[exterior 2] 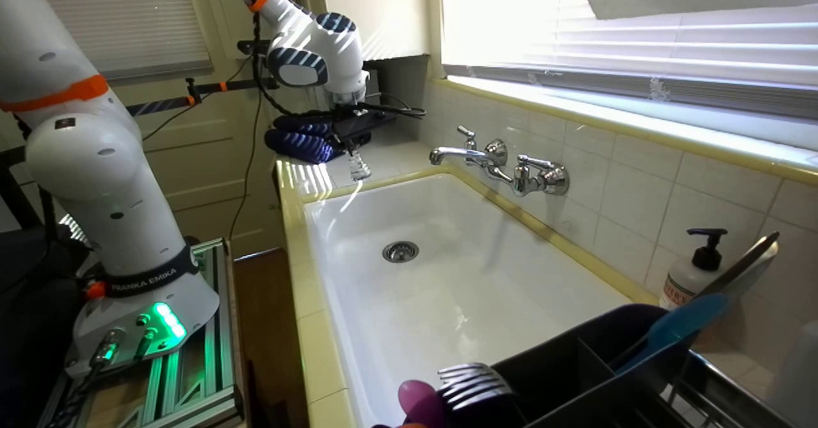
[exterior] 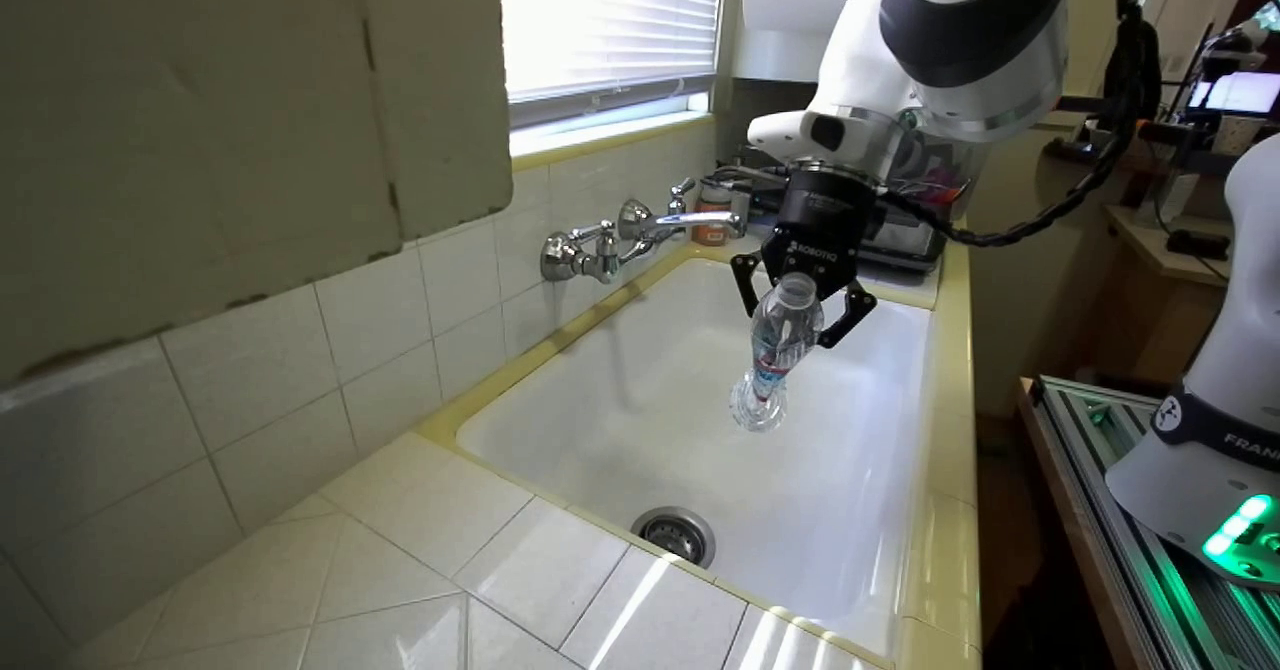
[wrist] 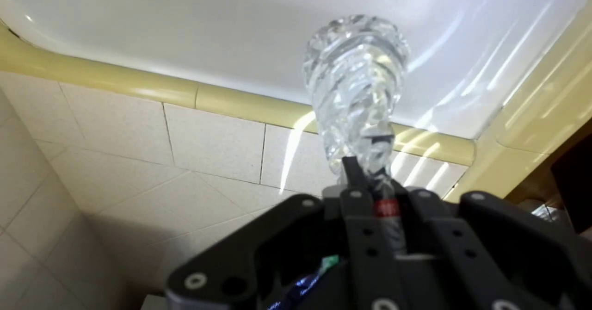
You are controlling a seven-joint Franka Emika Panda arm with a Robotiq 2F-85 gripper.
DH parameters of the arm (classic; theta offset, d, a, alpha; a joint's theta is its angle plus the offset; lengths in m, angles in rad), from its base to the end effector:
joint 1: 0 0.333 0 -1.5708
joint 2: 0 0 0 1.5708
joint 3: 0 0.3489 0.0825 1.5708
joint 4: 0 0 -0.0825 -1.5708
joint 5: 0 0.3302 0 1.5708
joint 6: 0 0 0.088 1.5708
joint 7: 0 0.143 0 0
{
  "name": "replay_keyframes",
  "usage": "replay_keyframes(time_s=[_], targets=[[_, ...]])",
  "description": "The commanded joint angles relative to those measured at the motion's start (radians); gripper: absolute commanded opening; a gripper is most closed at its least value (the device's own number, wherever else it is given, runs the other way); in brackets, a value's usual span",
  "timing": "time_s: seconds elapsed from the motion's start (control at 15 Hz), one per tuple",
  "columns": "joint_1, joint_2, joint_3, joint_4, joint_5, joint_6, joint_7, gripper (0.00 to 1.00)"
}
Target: Pour out the water from the bottle
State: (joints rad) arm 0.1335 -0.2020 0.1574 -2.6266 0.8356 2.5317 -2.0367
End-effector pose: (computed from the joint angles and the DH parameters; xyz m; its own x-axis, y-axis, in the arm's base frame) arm 0.3767 0.1201 0.3648 -0.1122 0.8914 0.4391 0.9859 0.0447 0.1612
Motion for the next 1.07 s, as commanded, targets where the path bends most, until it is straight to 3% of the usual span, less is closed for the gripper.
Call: replay_keyframes(time_s=[0.0,0.4,0.53,0.6,0.67,0.73,0.8,0.87,0.93,1.0], targets=[[0.014,-0.127,-0.048,-0.103,-0.001,0.030,0.031,0.02],[-0.021,-0.232,-0.121,-0.158,-0.096,0.003,0.091,0.02],[-0.050,-0.219,-0.136,-0.118,-0.191,-0.009,0.169,0.02],[-0.105,-0.224,-0.103,-0.116,-0.212,-0.022,0.188,0.02],[-0.074,-0.252,-0.149,-0.142,-0.275,-0.013,0.246,0.02],[-0.088,-0.253,-0.158,-0.138,-0.320,-0.022,0.282,0.02],[-0.146,-0.250,-0.117,-0.126,-0.336,-0.042,0.303,0.02],[-0.163,-0.247,-0.116,-0.116,-0.374,-0.057,0.339,0.02],[-0.126,-0.255,-0.175,-0.124,-0.447,-0.058,0.398,0.02],[-0.137,-0.255,-0.182,-0.121,-0.488,-0.075,0.428,0.02]])
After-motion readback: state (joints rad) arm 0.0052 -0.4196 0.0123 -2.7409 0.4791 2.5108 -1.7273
